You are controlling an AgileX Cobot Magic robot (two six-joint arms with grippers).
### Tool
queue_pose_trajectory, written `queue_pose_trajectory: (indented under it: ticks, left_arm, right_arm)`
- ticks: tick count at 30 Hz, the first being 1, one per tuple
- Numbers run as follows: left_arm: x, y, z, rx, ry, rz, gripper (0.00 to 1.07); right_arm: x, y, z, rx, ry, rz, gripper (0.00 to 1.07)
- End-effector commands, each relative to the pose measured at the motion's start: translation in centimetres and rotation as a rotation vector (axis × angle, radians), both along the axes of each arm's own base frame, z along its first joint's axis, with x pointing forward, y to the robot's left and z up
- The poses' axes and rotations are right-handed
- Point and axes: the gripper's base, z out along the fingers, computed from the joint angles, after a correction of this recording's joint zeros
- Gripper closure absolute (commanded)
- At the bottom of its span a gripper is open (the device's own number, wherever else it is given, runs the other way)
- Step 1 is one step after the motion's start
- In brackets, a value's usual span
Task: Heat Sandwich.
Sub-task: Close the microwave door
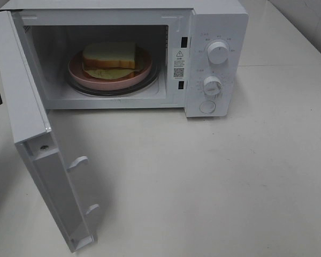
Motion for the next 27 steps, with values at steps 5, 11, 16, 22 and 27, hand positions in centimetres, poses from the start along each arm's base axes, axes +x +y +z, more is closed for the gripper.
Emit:
queue_pose_trajectory:
  ticks: [5,11,16,22,27]
  left_arm:
    - [1.9,-2.9,-0.1,-0.001,-0.029,-0.136,1.07]
    - [3.1,-5.1,-0.2,0.006,-0.04,-0.204,1.07]
    - [4.2,-7.1,-0.1,-0.01,-0.058,-0.237,1.07]
    - [5.0,-9.0,0.4,-0.028,-0.078,-0.261,1.07]
    - [5.7,-10.7,1.0,-0.009,-0.055,-0.281,1.07]
  right_arm:
    - [-0.3,0.0,0.0,-0.004,-0.035,0.002,0.32]
    - [-0.3,0.0,0.0,-0.004,-0.035,0.002,0.32]
    - [-0.3,0.0,0.0,-0.003,-0.035,0.002,0.32]
    - [-0.3,0.0,0.0,-0.003,-0.035,0.002,0.32]
    - [-0.3,0.0,0.0,-0.003,-0.035,0.002,0.32]
